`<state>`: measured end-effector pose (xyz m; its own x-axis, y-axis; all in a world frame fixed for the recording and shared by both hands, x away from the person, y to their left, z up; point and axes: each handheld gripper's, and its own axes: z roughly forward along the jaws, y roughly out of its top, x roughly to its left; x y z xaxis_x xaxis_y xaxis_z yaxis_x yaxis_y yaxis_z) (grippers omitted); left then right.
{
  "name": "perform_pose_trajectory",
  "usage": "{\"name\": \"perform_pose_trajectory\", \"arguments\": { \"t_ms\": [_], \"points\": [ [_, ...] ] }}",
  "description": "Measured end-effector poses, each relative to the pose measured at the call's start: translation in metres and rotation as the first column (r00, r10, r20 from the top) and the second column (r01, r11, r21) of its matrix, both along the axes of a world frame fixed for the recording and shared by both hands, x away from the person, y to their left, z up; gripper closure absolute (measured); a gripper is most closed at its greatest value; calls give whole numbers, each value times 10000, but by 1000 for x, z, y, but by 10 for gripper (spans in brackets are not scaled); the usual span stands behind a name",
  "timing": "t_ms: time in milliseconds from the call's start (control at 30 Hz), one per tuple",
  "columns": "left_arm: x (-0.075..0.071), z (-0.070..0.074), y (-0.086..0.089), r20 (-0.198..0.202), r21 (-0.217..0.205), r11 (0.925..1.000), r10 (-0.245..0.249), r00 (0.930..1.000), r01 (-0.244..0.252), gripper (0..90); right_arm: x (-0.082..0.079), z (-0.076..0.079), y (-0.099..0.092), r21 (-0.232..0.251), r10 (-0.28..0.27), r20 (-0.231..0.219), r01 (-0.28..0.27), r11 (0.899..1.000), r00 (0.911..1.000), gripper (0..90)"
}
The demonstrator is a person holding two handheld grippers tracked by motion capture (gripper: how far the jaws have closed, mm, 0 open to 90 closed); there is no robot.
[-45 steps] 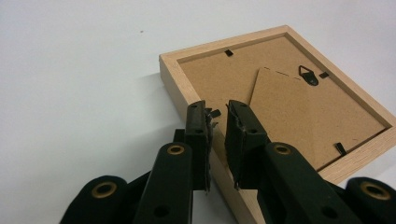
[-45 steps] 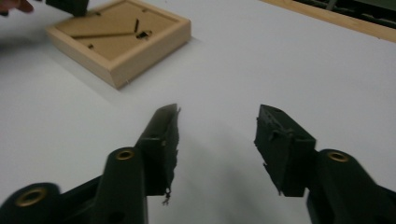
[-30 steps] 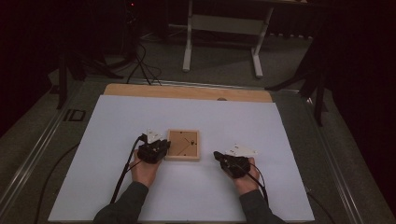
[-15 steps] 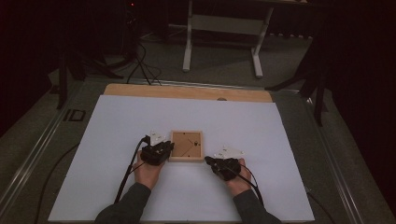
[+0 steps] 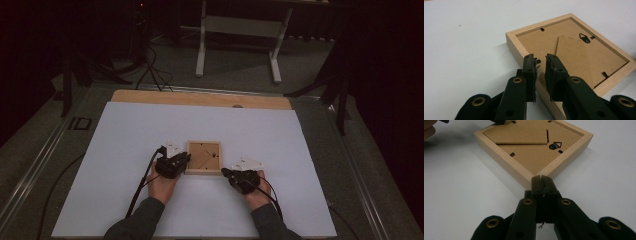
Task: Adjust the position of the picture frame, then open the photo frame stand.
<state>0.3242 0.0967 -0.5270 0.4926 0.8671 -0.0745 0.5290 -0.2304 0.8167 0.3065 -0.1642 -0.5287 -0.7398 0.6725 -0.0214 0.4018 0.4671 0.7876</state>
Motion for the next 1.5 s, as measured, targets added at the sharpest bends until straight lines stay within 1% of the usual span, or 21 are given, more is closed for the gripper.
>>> {"name": "perform_pose_trajectory", "arguments": {
  "t_ms": [200, 500, 633, 667, 733, 767, 800, 867, 900, 933, 967, 1000, 1067, 1100, 1167, 1233, 1333, 1433, 1500],
  "points": [
    [-1, 0, -3, 31, 33, 10000, -20, 10000, 20, 784, 0, 1, -3, 48, -41, -22, 41, 10000, 10000, 896],
    [-3, 0, -5, 101, 150, 9999, -14, 9999, 13, 786, 0, 1, -4, -14, -30, -21, 30, 10000, 10000, 897],
    [-3, 0, -5, 89, 115, 9999, -29, 10000, 28, 785, 0, 1, -4, -14, -25, -25, 25, 10000, 10000, 897],
    [-2, 1, -2, 63, -32, 9999, -146, 9999, 146, 782, -1, 2, -3, -29, -19, 3, 19, 10000, 10000, 896],
    [-2, 2, -1, 88, -78, 9999, -150, 9998, 150, 777, -1, 2, -3, 7, -6, 31, 6, 10000, 10000, 896],
    [-2, 2, -1, 88, -78, 9999, -150, 9998, 150, 756, -1, 2, -3, 7, -6, 31, 6, 10000, 10000, 896],
    [-3, 4, 1, 87, -161, 9998, -123, 9999, 125, 756, -1, 3, -3, 24, 7, 100, -8, 10000, 9999, 896],
    [-4, 6, 1, 146, -257, 9995, -151, 9998, 155, 719, -1, 4, -2, 124, -16, 289, 12, 9999, 9996, 896],
    [-6, 8, -1, 276, -347, 9991, -248, 9993, 258, 687, -1, 5, -2, 193, 3, 354, -10, 9998, 9994, 896],
    [-6, 8, -1, 276, -347, 9991, -248, 9993, 258, 668, -1, 5, -2, 193, 3, 354, -10, 9998, 9994, 896],
    [-7, 10, -3, 330, -363, 9989, -300, 9990, 312, 668, -1, 5, -2, 207, 24, 399, -32, 9998, 9992, 896],
    [-8, 10, -4, 363, -362, 9988, -326, 9988, 340, 610, -1, 6, -1, 252, 50, 441, -62, 9997, 9990, 897],
    [-9, 12, -6, 440, -404, 9983, -391, 9983, 409, 564, -1, 5, -1, 262, 45, 469, -57, 9996, 9989, 897],
    [-10, 14, -9, 462, -500, 9972, -526, 9975, 549, 550, -1, 5, -1, 323, 28, 473, -43, 9995, 9989, 897],
    [-10, 14, -9, 462, -500, 9972, -526, 9975, 549, 541, -1, 5, -1, 399, 26, 432, -43, 9992, 9991, 897],
    [-12, 13, -15, 563, -544, 9954, -756, 9955, 787, 519, -1, 5, 0, 454, 63, 436, -83, 9989, 9990, 897],
    [-13, 10, -20, 569, -339, 9950, -914, 9942, 934, 501, -1, 5, 2, 414, 151, 456, -170, 9990, 9988, 897],
    [-13, 7, -26, 641, 22, 9947, -1027, 9926, 1028, 475, 0, 5, 2, 418, 130, 457, -149, 9990, 9989, 897],
    [-12, 4, -28, 716, 321, 9931, -1146, 9908, 1126, 447, 0, 5, 2, 435, 119, 436, -138, 9990, 9990, 897]
  ]
}}
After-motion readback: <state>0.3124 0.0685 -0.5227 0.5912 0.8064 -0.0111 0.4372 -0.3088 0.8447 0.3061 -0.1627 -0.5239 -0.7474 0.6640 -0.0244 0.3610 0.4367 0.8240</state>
